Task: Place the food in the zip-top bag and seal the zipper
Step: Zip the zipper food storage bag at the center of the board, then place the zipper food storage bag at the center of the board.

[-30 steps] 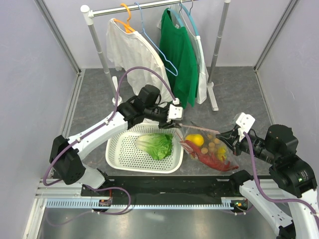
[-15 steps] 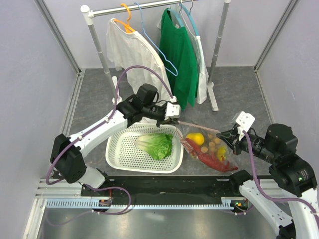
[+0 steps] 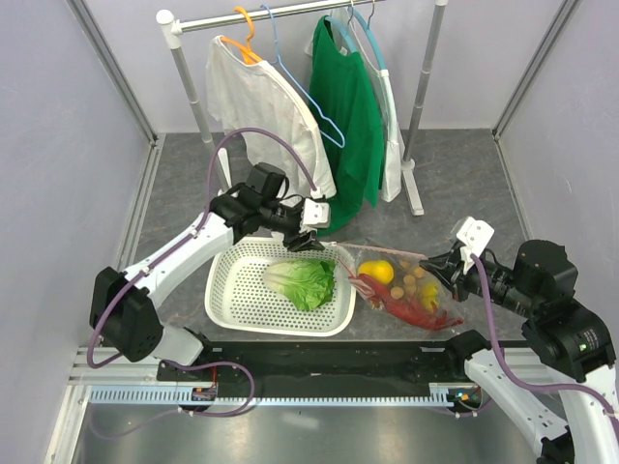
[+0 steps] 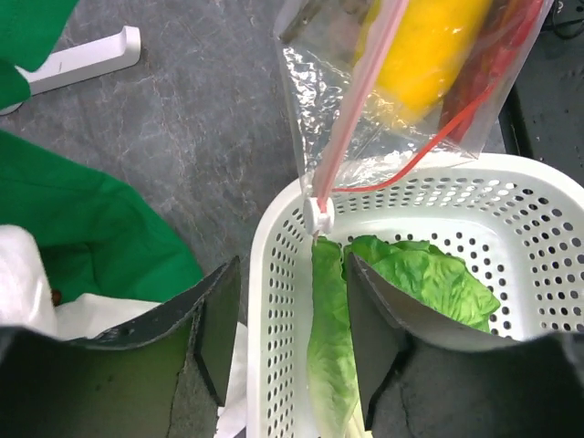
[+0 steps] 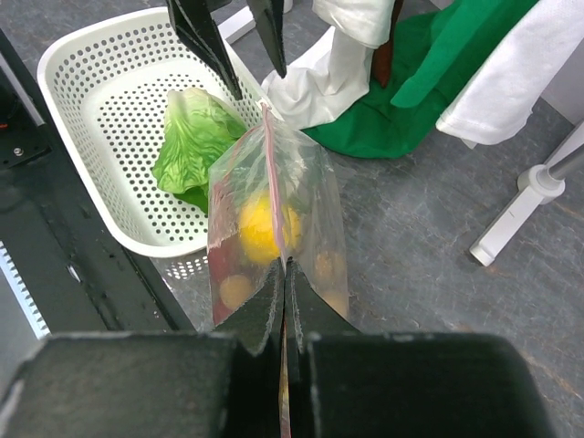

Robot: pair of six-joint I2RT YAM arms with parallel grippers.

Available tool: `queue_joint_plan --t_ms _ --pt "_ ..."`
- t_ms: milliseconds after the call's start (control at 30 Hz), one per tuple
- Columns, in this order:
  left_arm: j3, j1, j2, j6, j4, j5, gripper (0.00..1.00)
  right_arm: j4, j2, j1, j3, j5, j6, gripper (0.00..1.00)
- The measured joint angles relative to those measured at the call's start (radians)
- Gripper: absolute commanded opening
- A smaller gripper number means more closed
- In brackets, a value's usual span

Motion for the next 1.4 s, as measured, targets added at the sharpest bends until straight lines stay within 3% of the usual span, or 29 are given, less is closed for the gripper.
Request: queue_joint_plan --t_ms 233,400,533,567,600,633,733,833,900,1133,1400 --pt "0.04 -0.037 0.004 -0.103 0.023 0.006 0.62 0.0 0.0 0.0 0.0 -0.031 -0.005 0.0" --pt "0.048 -0.068 0.026 -0.15 0.059 0.026 0.57 0.0 0.0 0.0 0.001 -0.037 -0.005 0.0" --pt "0.041 -0.098 0.032 -0.162 0.066 0.025 0.09 0.0 0.0 0.0 0.002 -0.053 -0.004 0.0" --pt "0.041 -0.105 0.033 -0.17 0.067 0.025 0.02 -0.004 0.0 0.0 0.004 -0.055 -0.004 0.01" --pt "0.041 -0.112 0.034 -0.177 0.066 0.025 0.02 -0.01 0.0 0.0 0.009 -0.056 -0.005 0.09" --pt "0.043 -0.117 0.033 -0.182 0.062 0.026 0.02 -0.017 0.001 0.0 0.017 -0.054 -0.005 0.36" --pt "0.063 -0.12 0.032 -0.198 0.041 0.023 0.02 -0.033 0.021 0.0 0.07 -0.056 0.003 0.76" --pt "0.11 -0.12 0.031 -0.223 0.001 0.022 0.02 -0.039 0.079 0.0 0.184 -0.069 -0.004 0.87" --pt "0.148 -0.13 0.029 -0.235 -0.025 0.017 0.02 -0.04 0.128 0.0 0.264 -0.077 -0.01 0.86" --pt "0.294 -0.217 0.035 -0.272 -0.118 -0.039 0.02 -0.101 0.296 0.0 0.431 -0.129 -0.035 0.63" --pt "0.449 -0.272 0.119 -0.333 -0.216 -0.099 0.02 -0.129 0.328 0.0 0.307 -0.195 0.081 0.59"
